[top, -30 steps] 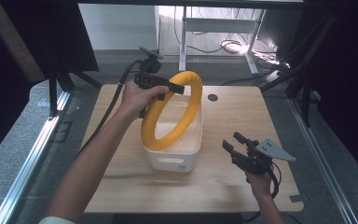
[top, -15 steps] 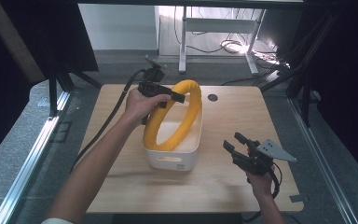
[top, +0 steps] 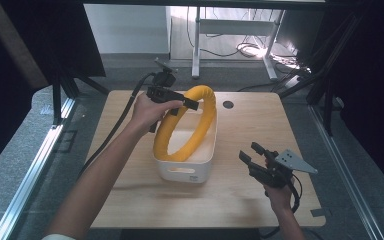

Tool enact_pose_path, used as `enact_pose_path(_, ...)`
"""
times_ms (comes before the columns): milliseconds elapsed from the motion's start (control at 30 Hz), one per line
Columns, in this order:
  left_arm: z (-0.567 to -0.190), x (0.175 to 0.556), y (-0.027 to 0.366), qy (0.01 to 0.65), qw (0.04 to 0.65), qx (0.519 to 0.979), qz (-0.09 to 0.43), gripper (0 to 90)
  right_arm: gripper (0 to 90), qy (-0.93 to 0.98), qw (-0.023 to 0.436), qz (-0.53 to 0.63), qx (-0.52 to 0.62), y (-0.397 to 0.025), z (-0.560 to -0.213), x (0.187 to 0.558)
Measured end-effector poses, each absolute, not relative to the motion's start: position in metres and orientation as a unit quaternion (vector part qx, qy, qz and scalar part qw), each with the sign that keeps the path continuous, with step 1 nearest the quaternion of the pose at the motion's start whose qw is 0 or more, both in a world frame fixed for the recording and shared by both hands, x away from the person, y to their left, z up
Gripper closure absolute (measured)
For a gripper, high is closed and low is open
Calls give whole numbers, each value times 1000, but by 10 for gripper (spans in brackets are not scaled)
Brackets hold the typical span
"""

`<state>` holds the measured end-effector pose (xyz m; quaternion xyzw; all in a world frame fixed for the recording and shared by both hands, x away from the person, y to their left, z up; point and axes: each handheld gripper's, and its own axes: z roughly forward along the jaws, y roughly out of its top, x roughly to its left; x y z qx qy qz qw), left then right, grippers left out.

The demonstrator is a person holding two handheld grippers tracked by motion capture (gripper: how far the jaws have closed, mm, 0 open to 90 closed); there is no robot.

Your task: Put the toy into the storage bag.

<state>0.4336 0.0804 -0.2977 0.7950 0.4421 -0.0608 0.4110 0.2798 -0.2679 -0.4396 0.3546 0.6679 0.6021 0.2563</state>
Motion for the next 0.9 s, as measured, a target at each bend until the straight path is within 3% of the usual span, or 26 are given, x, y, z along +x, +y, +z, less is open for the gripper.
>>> enact_pose_path(133, -289, 432, 92, 438, 422, 792, -54, 260, 420, 669, 257, 600, 354, -269, -441, 280)
enact_pose_path(500, -281, 413, 135, 423, 470, 774, -35, 234, 420, 670, 258, 589, 369, -275, -448, 287)
enact_pose_path(767, -301, 392, 170, 430, 496, 754, -27, 241, 420, 673, 254, 580, 382, -279, -455, 292)
enact_pose_path(900, -323, 382, 188, 441, 479, 759, -10, 242, 420, 675, 252, 577, 384, -280, -457, 294)
